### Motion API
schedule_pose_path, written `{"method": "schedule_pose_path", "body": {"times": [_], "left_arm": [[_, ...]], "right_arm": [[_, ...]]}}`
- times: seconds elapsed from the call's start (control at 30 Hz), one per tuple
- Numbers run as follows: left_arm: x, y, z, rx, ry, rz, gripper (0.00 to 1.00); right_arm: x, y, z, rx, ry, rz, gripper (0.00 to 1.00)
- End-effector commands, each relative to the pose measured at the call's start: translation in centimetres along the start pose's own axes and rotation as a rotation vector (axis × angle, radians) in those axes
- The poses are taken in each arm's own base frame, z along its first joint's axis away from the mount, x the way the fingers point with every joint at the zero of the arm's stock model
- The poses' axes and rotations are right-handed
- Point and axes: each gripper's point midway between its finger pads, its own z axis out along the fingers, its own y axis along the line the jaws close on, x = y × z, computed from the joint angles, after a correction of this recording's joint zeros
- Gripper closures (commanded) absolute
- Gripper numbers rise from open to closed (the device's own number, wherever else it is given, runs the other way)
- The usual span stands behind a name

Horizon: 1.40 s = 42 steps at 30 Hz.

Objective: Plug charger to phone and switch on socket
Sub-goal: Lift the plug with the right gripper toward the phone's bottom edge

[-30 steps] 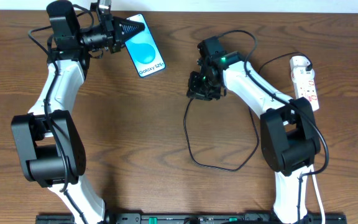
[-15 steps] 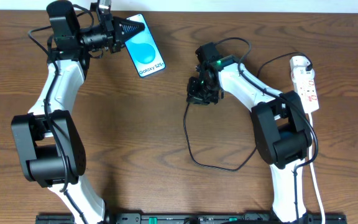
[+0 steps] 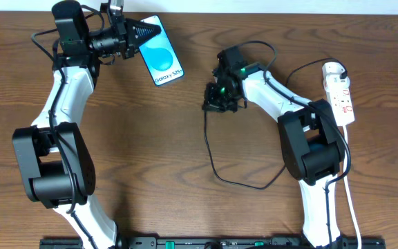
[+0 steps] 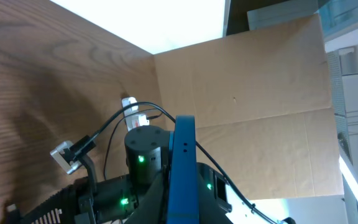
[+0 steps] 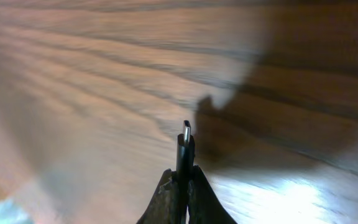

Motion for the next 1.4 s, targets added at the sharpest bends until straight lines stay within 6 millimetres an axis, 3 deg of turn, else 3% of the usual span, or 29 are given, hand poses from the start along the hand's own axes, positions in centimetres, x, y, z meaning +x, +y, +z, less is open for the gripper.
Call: {"method": "schedule_pose_path", "body": {"times": [0.0, 0.23, 0.33, 0.47, 0.67, 0.93, 1.23, 1.37], "left_arm": [[-0.1, -0.9, -0.3, 0.010, 0.003, 0.036, 0.92], [0.0, -1.0, -0.3, 0.016, 0.013, 0.036, 0.93], [0.5, -1.2, -0.3, 0.031, 0.038, 0.036, 0.93], [1.1, -1.6, -0.2, 0.051, 0.074, 0.036, 0.92], [2.1, -2.0, 0.5, 0.072, 0.119, 0.037, 0.92], [2.8, -2.3, 1.7, 0.078, 0.144, 0.031, 0.92], [1.0, -4.6, 1.8, 0.099, 0.079, 0.067, 0.92], [-0.2, -4.4, 2.0, 0.082, 0.011, 0.050, 0.93]], "right_arm": [[-0.1, 1.7, -1.0, -0.150, 0.040, -0.107, 0.99], [0.2, 5.8, -6.3, -0.416, 0.025, -0.363, 0.99], [1.3, 7.7, -9.4, -0.556, 0.011, -0.518, 0.99], [2.8, 9.0, -11.9, -0.636, 0.005, -0.622, 0.99], [5.5, 10.0, -14.0, -0.696, 0.024, -0.717, 0.99], [6.6, 11.6, -16.0, -0.835, 0.039, -0.704, 0.99], [7.0, 12.6, -17.3, -0.931, 0.046, -0.692, 0.99], [6.8, 12.9, -17.5, -0.951, 0.037, -0.703, 0.99]]}}
